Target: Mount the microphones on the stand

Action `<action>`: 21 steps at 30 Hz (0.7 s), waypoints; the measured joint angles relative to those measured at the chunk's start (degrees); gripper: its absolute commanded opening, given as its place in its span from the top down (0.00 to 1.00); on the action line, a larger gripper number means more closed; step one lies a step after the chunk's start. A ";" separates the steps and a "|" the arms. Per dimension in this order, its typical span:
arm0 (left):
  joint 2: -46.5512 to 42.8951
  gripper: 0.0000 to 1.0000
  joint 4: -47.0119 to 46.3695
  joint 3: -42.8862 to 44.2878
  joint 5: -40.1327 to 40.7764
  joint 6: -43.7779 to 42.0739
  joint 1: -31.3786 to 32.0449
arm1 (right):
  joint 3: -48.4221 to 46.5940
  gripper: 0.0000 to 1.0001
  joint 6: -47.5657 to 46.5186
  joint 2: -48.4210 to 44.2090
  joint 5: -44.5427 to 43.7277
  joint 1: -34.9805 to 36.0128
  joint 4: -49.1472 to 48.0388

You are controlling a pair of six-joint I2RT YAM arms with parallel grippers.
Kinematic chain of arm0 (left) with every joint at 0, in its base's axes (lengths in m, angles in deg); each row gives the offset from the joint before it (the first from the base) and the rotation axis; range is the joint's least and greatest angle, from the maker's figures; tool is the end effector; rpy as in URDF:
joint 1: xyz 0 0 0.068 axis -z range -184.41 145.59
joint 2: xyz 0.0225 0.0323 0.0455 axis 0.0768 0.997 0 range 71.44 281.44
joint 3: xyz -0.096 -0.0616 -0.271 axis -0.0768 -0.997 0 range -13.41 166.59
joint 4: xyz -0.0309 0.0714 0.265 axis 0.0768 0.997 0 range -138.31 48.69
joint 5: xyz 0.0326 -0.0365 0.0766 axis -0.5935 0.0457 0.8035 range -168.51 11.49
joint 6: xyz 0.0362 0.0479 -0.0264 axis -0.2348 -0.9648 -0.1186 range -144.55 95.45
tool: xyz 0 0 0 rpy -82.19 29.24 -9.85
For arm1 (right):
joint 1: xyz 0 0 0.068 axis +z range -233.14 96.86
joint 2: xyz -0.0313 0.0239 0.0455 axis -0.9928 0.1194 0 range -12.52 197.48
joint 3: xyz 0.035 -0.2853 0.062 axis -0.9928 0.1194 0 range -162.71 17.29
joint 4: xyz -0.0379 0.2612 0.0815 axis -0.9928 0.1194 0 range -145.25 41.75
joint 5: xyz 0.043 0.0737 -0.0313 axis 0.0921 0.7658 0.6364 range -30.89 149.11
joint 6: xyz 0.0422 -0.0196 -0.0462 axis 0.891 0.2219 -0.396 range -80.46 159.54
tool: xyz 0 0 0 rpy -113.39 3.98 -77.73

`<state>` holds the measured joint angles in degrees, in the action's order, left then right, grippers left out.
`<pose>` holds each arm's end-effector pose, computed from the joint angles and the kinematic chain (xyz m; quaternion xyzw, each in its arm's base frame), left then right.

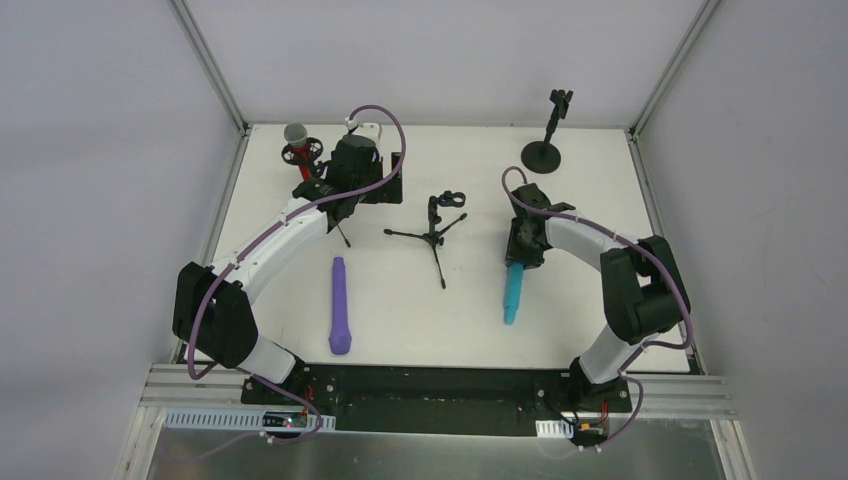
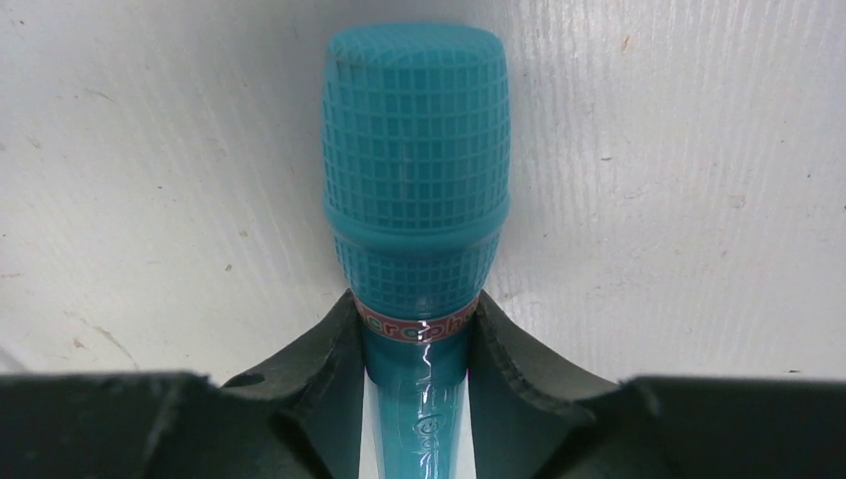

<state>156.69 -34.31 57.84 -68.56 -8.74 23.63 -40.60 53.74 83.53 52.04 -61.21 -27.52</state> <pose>0.3342 -0.1678 0.3349 0.0465 0.8539 -0.1226 0.5037 0.3208 0.1224 0.1697 -0.0530 0.9747 0.0073 0.2169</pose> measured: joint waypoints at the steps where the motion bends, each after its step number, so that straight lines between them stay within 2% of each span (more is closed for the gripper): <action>1: 0.00 0.01 0.00 0.02 0.00 0.00 0.00 | 0.00 1.00 0.00 -0.09 0.07 0.00 0.00; 7: 0.00 0.01 0.00 0.02 0.00 0.00 0.00 | 0.07 1.00 -0.24 -5.44 0.61 0.00 0.17; 13: 0.00 0.01 0.00 0.02 0.00 0.00 0.00 | 1.66 1.00 -0.85 -20.48 3.50 0.00 -1.97; 21: 0.00 0.01 0.00 0.02 -0.85 -0.98 0.00 | 12.98 1.00 -0.28 -45.18 9.51 0.00 -18.49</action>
<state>156.69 -34.31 57.86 -69.41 -9.72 23.63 -27.61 53.45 38.35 61.55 -61.21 -46.01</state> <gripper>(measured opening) 0.990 0.383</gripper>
